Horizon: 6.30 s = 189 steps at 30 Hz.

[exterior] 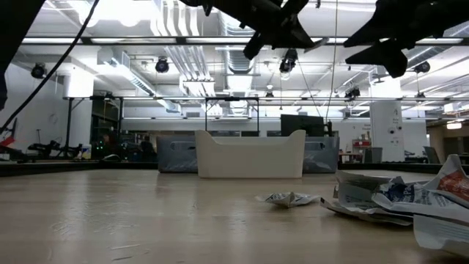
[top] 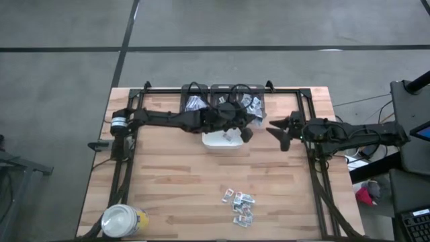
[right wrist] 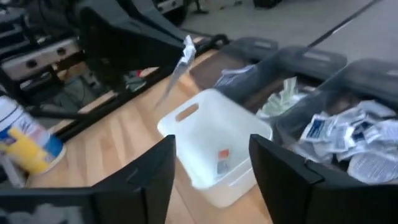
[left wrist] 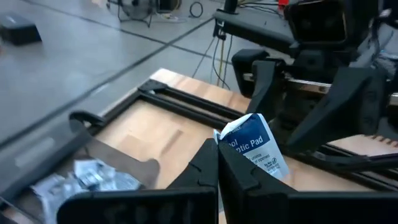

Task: Pick & Place First Aid Supplies
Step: Put the white alcohol pad into the right black bin

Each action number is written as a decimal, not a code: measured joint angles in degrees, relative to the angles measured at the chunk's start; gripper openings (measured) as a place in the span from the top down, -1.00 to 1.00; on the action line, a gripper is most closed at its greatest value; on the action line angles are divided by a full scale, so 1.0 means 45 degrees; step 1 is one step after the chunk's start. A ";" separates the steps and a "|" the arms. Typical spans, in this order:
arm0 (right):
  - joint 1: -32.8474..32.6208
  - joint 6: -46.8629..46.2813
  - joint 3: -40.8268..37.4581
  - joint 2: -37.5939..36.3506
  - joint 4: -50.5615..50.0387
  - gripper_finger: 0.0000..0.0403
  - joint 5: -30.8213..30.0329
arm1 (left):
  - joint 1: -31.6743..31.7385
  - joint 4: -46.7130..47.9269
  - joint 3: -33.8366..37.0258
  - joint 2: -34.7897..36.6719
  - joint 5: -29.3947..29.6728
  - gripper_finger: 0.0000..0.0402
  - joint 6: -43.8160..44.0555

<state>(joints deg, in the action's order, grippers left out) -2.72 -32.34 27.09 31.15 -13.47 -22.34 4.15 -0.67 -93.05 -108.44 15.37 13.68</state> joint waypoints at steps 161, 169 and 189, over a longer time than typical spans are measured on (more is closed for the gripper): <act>0.7020 0.2856 0.5161 0.9499 -0.0289 0.96 0.1460 | 0.0745 -0.1317 1.4766 1.4664 -0.1443 0.38 0.0046; 0.7388 0.2900 0.6130 1.1189 -0.1506 0.96 0.2086 | 0.1334 -0.1353 1.4910 1.4669 -0.1982 0.40 -0.0520; 0.8462 0.2833 0.7806 1.4550 -0.1684 0.96 0.4019 | 0.1893 0.0383 1.4924 1.6150 -0.2194 0.40 -0.0653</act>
<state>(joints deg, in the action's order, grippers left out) 35.36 -19.59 62.22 96.62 -21.05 -4.26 12.67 1.06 -25.89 -35.77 5.50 10.74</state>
